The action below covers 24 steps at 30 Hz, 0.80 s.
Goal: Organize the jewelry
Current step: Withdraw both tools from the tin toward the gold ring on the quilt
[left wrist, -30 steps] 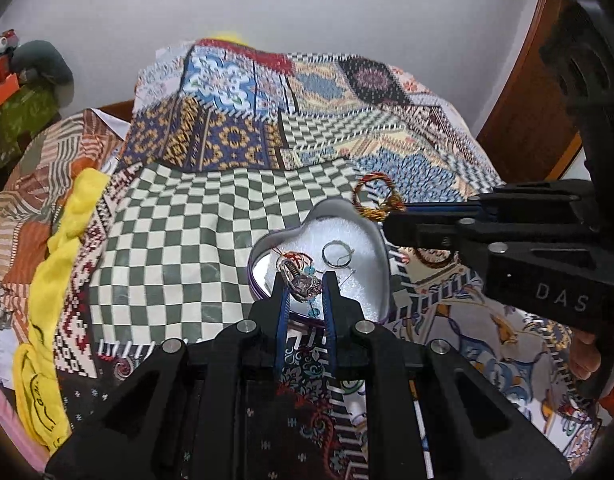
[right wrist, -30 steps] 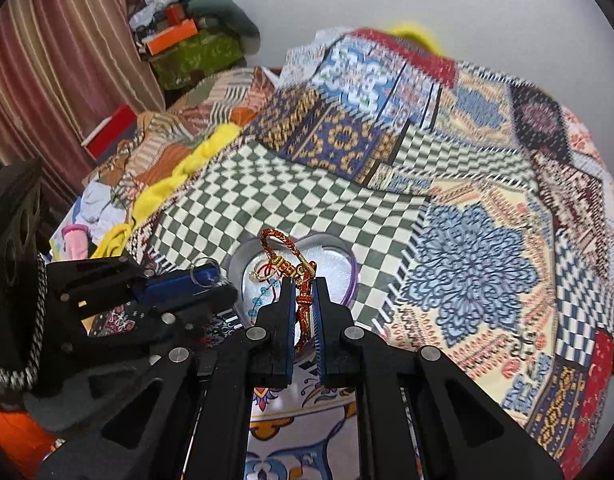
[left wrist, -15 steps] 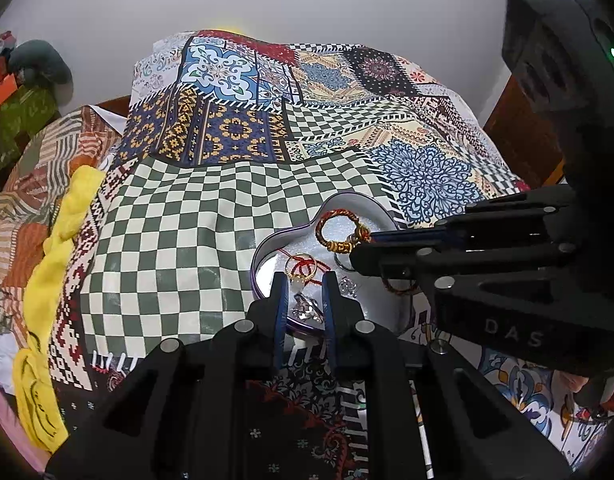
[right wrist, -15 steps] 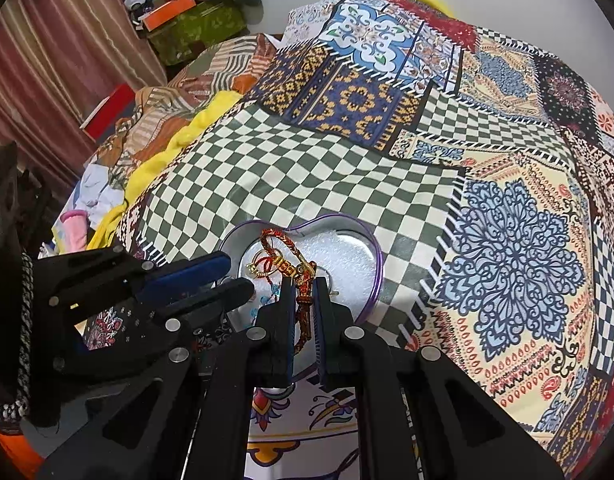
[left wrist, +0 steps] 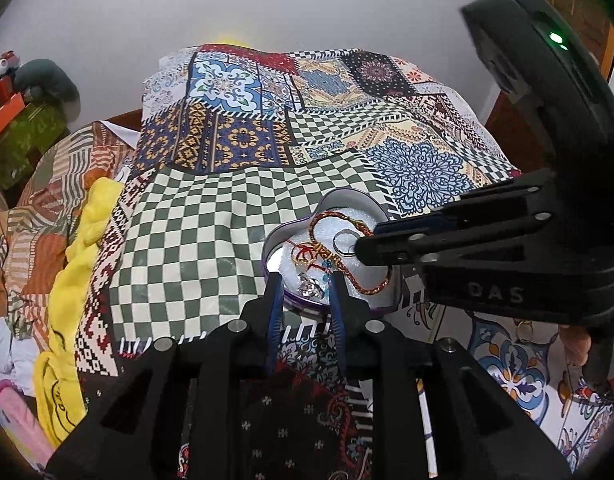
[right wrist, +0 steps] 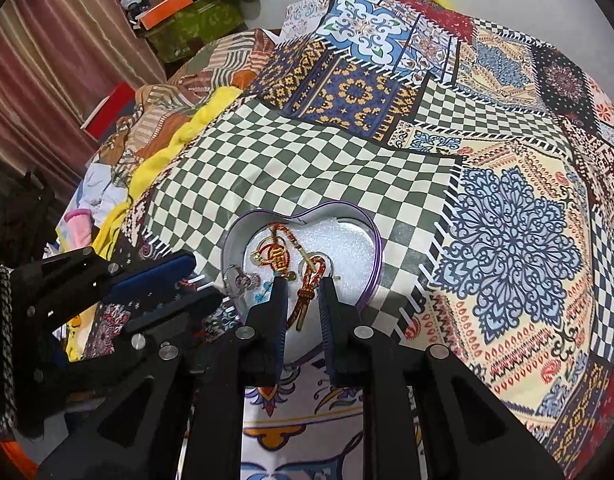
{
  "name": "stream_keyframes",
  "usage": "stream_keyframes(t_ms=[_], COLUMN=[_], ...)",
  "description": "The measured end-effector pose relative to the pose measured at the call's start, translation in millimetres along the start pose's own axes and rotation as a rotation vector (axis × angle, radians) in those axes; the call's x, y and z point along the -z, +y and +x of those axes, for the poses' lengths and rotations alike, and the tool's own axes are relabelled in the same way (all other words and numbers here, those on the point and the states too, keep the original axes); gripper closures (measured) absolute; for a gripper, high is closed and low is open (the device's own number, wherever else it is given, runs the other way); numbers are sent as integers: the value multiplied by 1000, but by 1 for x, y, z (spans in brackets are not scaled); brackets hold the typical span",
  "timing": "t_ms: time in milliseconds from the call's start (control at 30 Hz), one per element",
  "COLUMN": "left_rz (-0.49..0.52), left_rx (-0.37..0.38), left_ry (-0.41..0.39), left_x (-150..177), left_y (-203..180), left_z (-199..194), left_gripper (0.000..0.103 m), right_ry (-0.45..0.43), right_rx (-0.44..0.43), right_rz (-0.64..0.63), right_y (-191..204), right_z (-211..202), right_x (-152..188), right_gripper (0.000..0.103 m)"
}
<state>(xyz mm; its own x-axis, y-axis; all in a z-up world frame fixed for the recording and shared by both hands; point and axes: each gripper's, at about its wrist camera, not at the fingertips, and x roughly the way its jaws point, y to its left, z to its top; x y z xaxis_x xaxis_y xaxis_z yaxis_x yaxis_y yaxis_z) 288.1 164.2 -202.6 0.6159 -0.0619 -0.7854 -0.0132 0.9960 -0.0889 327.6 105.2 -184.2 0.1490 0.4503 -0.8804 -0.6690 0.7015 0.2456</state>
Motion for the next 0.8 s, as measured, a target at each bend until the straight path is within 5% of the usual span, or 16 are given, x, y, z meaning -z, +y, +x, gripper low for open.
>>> stream_keyframes(t_ms=[100,267,600,800], left_rz=[-10,-20,5,28], left_rx=[-2,0,1,5], left_ry=[-6,-19,-70,-66], left_x=[0,2,6,16], left_y=[1,0,-16,-28], left_z=[-9,-28,-71,-79], left_gripper=[81,75,67,63], right_ry=[-22,-94,-221,-221], right_rx=[6,35,112,170], right_rz=[-7,-8,-11,-30], right_y=[4,9,6,4], right_z=[-14,-43,-102,-110], right_x=[4,12,37,63], right_gripper=[88,62,62,62])
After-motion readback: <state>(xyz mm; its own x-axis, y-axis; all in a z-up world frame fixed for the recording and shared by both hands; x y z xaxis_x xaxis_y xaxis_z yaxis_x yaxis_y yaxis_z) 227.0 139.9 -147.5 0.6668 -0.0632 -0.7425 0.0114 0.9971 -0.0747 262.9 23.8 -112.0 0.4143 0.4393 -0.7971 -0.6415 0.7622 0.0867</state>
